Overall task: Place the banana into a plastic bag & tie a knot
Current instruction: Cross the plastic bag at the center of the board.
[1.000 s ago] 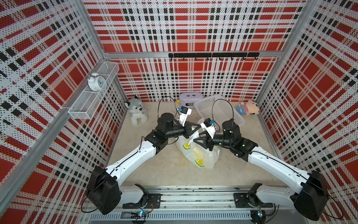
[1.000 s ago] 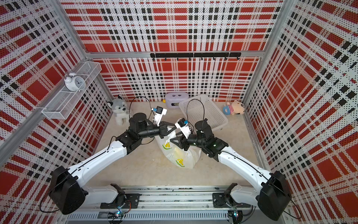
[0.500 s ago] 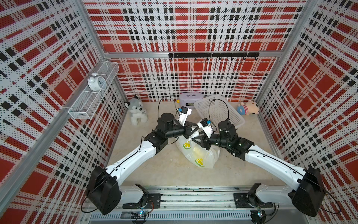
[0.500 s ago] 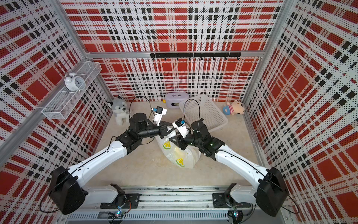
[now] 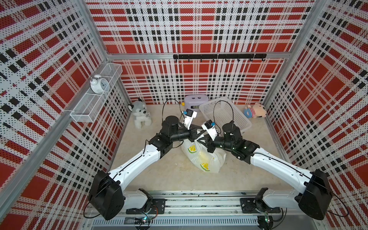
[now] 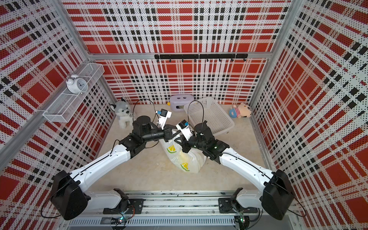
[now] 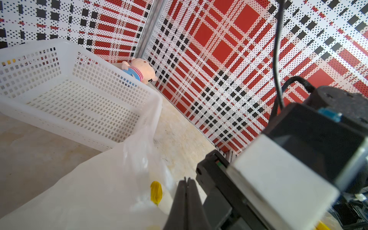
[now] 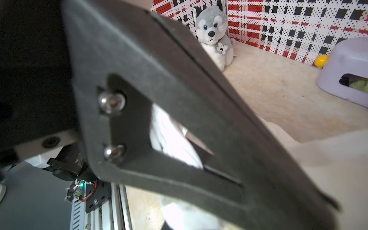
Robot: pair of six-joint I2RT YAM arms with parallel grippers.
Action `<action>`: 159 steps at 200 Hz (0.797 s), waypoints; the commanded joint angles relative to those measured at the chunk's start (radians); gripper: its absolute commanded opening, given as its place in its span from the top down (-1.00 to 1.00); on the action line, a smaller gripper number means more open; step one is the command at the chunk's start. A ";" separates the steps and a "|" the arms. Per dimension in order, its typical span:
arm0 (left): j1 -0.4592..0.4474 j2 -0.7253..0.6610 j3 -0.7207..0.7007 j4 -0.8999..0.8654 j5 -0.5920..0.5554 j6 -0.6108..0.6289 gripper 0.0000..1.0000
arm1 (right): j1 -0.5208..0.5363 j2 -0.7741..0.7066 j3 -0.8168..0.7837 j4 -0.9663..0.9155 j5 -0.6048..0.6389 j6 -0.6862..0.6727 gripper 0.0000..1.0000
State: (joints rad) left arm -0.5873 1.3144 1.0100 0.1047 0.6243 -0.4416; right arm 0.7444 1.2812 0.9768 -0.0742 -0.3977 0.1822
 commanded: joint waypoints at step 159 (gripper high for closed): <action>-0.178 -0.514 -0.490 0.064 -0.779 0.010 -0.96 | -0.129 0.019 0.116 -0.115 -0.335 0.001 1.00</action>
State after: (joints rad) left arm -0.6853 0.8249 0.5980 0.0521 0.0578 -0.4210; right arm 0.6258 1.2823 1.0542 -0.1680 -0.6540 0.1848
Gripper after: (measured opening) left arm 0.983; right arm 0.049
